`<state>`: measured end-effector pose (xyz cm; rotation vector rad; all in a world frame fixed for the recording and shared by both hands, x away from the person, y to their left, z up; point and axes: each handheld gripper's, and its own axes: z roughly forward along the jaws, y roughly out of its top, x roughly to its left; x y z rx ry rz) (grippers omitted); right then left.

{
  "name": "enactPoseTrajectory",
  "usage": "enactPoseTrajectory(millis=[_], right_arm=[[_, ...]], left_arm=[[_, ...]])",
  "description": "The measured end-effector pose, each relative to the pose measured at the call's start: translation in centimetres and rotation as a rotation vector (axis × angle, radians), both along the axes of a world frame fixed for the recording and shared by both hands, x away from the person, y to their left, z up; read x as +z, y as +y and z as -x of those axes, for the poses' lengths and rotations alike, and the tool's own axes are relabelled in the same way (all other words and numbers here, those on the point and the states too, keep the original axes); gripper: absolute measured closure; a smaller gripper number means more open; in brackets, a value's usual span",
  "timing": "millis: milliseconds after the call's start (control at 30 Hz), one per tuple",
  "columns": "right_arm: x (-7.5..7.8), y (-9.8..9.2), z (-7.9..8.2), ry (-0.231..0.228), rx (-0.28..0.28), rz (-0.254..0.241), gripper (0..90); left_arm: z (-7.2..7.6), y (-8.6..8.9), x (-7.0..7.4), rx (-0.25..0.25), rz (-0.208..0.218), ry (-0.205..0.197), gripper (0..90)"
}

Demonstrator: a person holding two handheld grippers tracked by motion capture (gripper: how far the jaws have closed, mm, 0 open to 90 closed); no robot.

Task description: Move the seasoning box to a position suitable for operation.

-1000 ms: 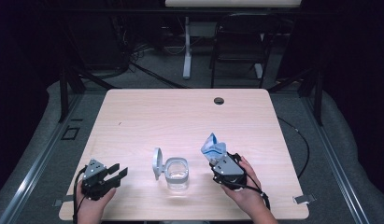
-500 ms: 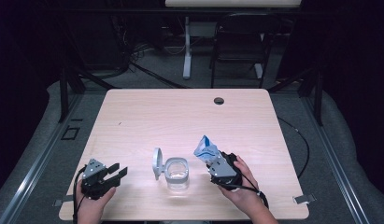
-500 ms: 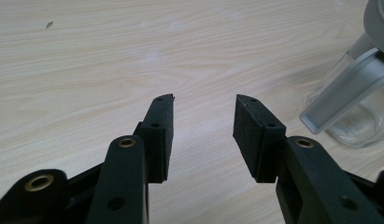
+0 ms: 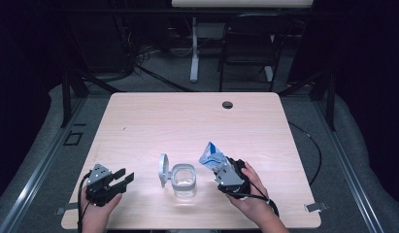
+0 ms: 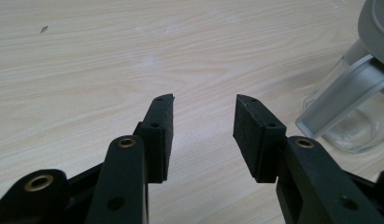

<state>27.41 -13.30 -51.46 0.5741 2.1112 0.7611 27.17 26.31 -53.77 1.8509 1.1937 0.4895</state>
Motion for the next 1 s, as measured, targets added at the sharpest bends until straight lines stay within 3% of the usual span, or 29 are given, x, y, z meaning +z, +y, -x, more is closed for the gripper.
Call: enactPoseTrajectory(millis=[1000], right_arm=[[-0.28, 0.69, 0.14, -0.006, 0.007, 0.011, 41.1]], left_arm=[[-0.38, 0.08, 0.13, 0.013, 0.023, -0.005, 56.6]])
